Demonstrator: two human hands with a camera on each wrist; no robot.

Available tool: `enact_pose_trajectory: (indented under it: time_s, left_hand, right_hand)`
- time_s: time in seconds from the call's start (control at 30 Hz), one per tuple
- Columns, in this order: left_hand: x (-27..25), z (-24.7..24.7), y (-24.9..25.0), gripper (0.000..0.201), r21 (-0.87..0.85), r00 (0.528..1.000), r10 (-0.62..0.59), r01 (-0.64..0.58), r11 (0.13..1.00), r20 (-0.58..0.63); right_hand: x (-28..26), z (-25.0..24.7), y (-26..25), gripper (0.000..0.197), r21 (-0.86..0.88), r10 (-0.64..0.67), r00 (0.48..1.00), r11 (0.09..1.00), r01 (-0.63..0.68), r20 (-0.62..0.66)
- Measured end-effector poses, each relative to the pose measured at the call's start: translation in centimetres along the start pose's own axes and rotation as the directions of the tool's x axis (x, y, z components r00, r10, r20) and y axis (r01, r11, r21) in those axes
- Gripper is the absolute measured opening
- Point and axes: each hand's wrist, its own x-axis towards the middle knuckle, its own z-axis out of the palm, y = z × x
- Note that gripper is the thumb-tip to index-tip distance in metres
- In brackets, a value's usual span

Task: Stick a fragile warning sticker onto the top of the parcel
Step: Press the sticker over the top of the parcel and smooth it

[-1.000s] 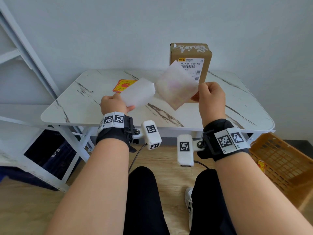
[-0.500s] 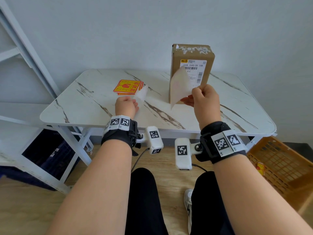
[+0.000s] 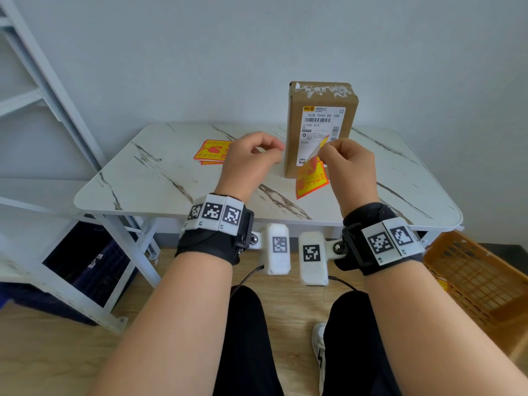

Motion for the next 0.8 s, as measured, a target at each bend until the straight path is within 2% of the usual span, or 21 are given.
enact_pose_trajectory:
  time_s: [0.07, 0.17, 0.23, 0.37, 0.47, 0.57, 0.7, 0.8]
  left_hand:
    - [-0.5, 0.5, 0.6, 0.007, 0.064, 0.997, 0.043, -0.046, 0.997, 0.056]
    - [-0.9, 1.6, 0.4, 0.035, 0.279, 0.991, 0.113, -0.128, 0.952, 0.071]
    - [-1.0, 2.3, 0.2, 0.046, 0.391, 0.988, 0.142, -0.155, 0.907, 0.061]
    - [-1.0, 3.4, -0.2, 0.027, 0.504, 0.979, 0.204, -0.181, 0.844, 0.008]
    - [-0.9, 3.4, -0.5, 0.012, 0.464, 0.978, 0.207, -0.17, 0.87, -0.03]
    - [-0.8, 3.1, -0.4, 0.007, 0.43, 0.985, 0.171, -0.143, 0.891, -0.027]
    - [-0.4, 2.4, -0.4, 0.012, 0.304, 0.998, 0.041, -0.025, 0.952, -0.046]
    - [-0.6, 1.4, -0.2, 0.021, 0.083, 0.997, -0.072, 0.072, 0.994, -0.004]
  right_hand:
    - [0.0, -0.4, -0.1, 0.017, -0.007, 0.004, 1.0, 1.0, -0.004, -0.006]
    - [-0.1, -0.7, -0.1, 0.017, 0.004, 0.009, 1.0, 1.0, -0.009, -0.014]
    - [-0.3, -0.9, -0.1, 0.02, 0.027, 0.009, 1.0, 1.0, -0.009, 0.0]
    - [-0.5, -1.1, -0.3, 0.021, 0.05, 0.006, 1.0, 0.999, -0.007, 0.02]
    - [-0.5, -1.3, -0.2, 0.02, 0.066, 0.003, 1.0, 0.998, -0.005, 0.022]
    - [-0.6, -1.4, 0.0, 0.018, 0.084, -0.014, 0.999, 0.996, 0.011, 0.039]
    - [-0.8, -1.5, 0.2, 0.02, 0.143, -0.024, 1.0, 0.989, 0.022, 0.014]
    - [-0.3, -1.9, 0.5, 0.012, 0.168, -0.023, 0.997, 0.985, 0.035, -0.073]
